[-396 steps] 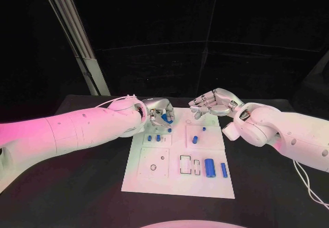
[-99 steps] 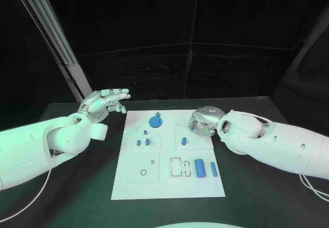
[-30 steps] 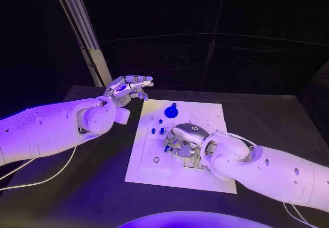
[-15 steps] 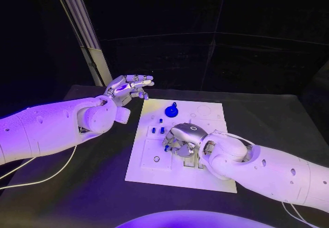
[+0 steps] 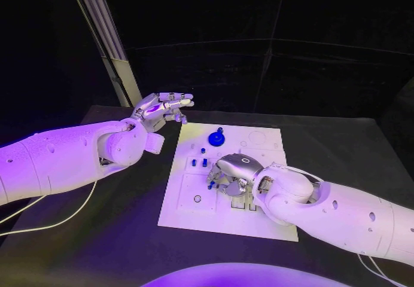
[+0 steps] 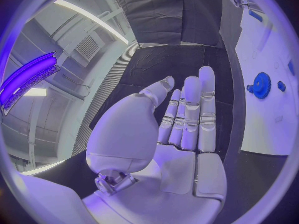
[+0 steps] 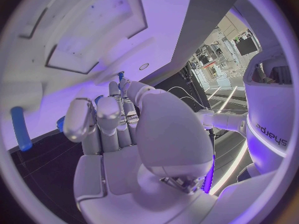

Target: Assemble the parts on the task board

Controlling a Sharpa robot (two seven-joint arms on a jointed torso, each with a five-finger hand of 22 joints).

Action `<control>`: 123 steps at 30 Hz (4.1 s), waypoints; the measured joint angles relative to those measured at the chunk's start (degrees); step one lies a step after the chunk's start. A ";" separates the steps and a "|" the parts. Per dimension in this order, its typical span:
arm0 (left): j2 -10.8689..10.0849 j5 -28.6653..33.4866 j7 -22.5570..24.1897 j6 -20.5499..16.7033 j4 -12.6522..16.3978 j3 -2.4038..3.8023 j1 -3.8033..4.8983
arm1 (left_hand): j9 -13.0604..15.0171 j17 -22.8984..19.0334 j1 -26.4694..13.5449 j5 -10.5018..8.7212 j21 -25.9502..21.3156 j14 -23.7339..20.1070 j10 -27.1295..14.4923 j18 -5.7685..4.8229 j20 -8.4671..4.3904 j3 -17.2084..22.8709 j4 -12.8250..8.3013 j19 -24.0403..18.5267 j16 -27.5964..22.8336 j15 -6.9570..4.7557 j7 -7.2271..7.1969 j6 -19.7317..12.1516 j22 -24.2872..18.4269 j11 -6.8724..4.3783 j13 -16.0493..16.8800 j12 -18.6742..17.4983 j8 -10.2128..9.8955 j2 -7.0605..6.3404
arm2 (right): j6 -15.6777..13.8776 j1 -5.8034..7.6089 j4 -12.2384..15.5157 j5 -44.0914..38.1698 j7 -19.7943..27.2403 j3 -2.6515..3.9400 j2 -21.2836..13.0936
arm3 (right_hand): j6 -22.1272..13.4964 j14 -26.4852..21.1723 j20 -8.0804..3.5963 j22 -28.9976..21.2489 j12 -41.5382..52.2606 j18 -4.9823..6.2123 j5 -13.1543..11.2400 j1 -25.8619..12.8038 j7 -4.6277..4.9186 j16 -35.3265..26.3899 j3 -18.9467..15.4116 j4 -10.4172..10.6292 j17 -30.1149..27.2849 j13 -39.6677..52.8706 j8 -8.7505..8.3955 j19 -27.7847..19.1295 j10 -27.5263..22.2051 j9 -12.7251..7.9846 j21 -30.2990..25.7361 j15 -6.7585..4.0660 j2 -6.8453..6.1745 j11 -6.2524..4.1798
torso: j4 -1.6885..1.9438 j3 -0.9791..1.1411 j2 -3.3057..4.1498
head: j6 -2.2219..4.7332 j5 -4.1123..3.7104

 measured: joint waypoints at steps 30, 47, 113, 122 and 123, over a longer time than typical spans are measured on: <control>-0.02 -0.01 -0.27 0.20 0.05 -0.01 0.00 | 0.00 0.01 0.00 0.00 0.00 0.00 0.00 0.00 0.00 0.00 0.00 0.00 0.00 0.00 0.00 0.00 0.02 0.00 -0.04 -0.01 0.00 0.00 | 1.57 0.30 0.54 -3.24 -1.14 -0.96 1.19 | 0.09 0.00 0.00 0.02 0.04 0.00 0.00 -0.75 0.10 0.23 -0.17 -0.17 -0.09 0.09 0.11 0.00 0.00 0.02 0.00 0.00 -0.29 0.00 | 0.08 -0.08 -0.03 | -0.10 -0.25; -0.03 -0.02 -0.42 0.34 -0.03 -0.01 0.00 | 0.00 -0.09 0.00 0.00 0.00 -0.21 0.00 -0.02 0.00 0.00 0.00 0.00 0.00 0.21 0.00 0.00 -0.07 0.00 -0.03 0.25 0.00 0.00 | -0.18 0.00 0.66 -4.81 -2.02 -1.29 0.53 | 0.08 0.00 0.01 0.31 0.03 0.01 0.61 -0.92 0.08 0.61 -0.33 -0.33 0.04 0.19 0.33 0.00 0.00 0.14 0.21 0.00 -0.13 0.00 | 0.03 -0.01 -0.02 | -0.03 -0.24; -0.16 -0.95 -1.66 1.50 -0.26 -0.03 0.00 | -0.04 -0.33 0.00 0.00 -0.22 -0.21 -0.64 -0.02 0.00 -0.15 -0.15 0.00 0.00 0.21 0.41 -0.42 -0.23 0.20 -0.14 0.46 0.21 0.00 | -4.63 0.10 6.07 -1.06 -1.48 1.30 -8.00 | -9.27 -1.51 1.65 -7.84 3.39 0.94 2.62 -4.81 1.96 -4.43 -10.36 0.87 -8.67 0.10 0.32 -4.88 -11.86 -0.42 -5.99 1.52 -2.08 2.25 | -0.05 -0.01 -0.06 | 0.90 -1.20; -0.28 -1.29 -1.67 1.63 -0.11 -0.04 0.00 | -0.05 -0.33 0.00 0.00 -0.22 -0.21 -0.64 -0.03 0.00 -0.15 -0.15 0.00 0.00 0.21 0.41 -0.42 -0.23 0.20 -0.17 0.46 0.21 0.00 | -3.69 1.13 6.91 0.63 -3.28 4.83 -12.16 | -11.15 -1.51 1.65 -9.36 3.33 0.93 1.67 -4.83 0.51 -4.89 -15.07 1.76 -10.27 -0.15 0.31 -4.89 -15.01 -0.63 -6.67 1.52 -2.10 2.24 | -0.07 -0.02 -0.07 | 1.92 -2.47; -0.28 -1.31 -1.67 1.64 -0.11 -0.05 -0.01 | -0.04 -0.33 0.00 0.00 -0.22 -0.21 -0.64 -0.03 0.00 -0.15 -0.15 0.00 0.00 0.21 0.41 -0.41 -0.23 0.20 -0.17 0.46 0.21 0.00 | -3.45 1.19 6.85 0.71 -3.54 4.93 -12.44 | -11.25 -1.51 1.65 -9.44 3.33 0.93 1.67 -4.82 0.41 -4.89 -15.53 1.89 -10.36 -0.15 0.31 -4.89 -15.26 -0.63 -6.67 1.52 -2.10 2.33 | -0.05 -0.03 -0.07 | 2.03 -2.56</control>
